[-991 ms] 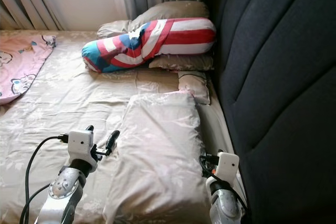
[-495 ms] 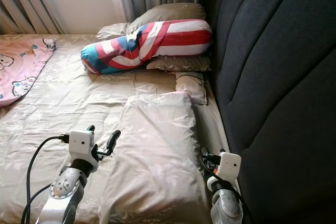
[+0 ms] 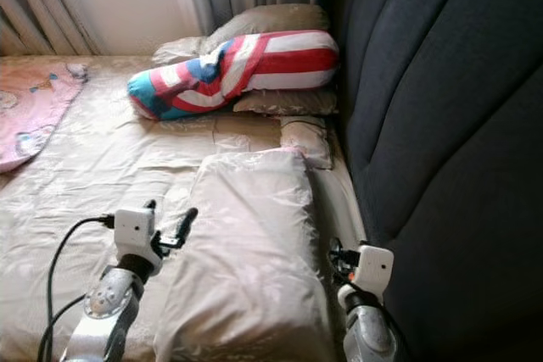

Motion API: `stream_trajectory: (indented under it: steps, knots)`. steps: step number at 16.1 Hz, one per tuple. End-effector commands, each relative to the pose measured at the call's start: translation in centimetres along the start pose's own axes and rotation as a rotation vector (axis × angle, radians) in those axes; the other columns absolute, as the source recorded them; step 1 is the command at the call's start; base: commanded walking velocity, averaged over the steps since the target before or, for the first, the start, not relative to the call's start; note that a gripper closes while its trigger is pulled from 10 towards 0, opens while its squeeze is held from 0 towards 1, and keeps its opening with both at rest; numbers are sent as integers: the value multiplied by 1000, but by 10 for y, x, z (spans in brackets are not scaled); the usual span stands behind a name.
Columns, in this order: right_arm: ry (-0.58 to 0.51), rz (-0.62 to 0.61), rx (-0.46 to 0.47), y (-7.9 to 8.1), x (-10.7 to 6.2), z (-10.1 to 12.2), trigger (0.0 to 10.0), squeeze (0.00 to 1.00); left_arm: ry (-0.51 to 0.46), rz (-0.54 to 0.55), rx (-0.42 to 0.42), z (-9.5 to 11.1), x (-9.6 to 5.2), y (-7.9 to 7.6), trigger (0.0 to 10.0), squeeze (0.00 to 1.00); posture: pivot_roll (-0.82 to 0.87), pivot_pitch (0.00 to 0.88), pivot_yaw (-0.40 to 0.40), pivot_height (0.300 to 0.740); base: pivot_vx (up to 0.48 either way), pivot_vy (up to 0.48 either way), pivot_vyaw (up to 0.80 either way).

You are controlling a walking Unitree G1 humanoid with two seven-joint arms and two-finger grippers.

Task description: Clean up the room

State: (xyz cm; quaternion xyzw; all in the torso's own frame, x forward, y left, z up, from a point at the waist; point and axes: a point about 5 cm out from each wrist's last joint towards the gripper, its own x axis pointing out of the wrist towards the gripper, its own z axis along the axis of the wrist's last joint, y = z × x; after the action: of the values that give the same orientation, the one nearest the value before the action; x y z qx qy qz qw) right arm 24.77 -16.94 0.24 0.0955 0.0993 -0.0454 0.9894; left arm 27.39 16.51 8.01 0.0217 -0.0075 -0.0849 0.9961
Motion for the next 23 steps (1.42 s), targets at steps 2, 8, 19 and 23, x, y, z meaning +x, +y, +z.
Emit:
stream_trajectory:
  steps: [2,8,19,23]
  knots:
    - [-1,0,17,4,0,0,10000,0,6,15,17,0,-2,5,10000,0,-6,22,-8,740,0,0,0]
    - [1,-3,21,4,0,0,10000,0,9,16,13,0,-2,5,10000,0,-6,25,-6,740,0,192,0]
    - [1,-3,21,4,0,0,10000,0,9,16,13,0,-2,5,10000,0,-6,25,-6,740,0,289,0]
    - [9,-10,37,6,2,-1,10000,0,-18,3,39,7,0,6,10000,0,-1,29,5,740,0,144,0]
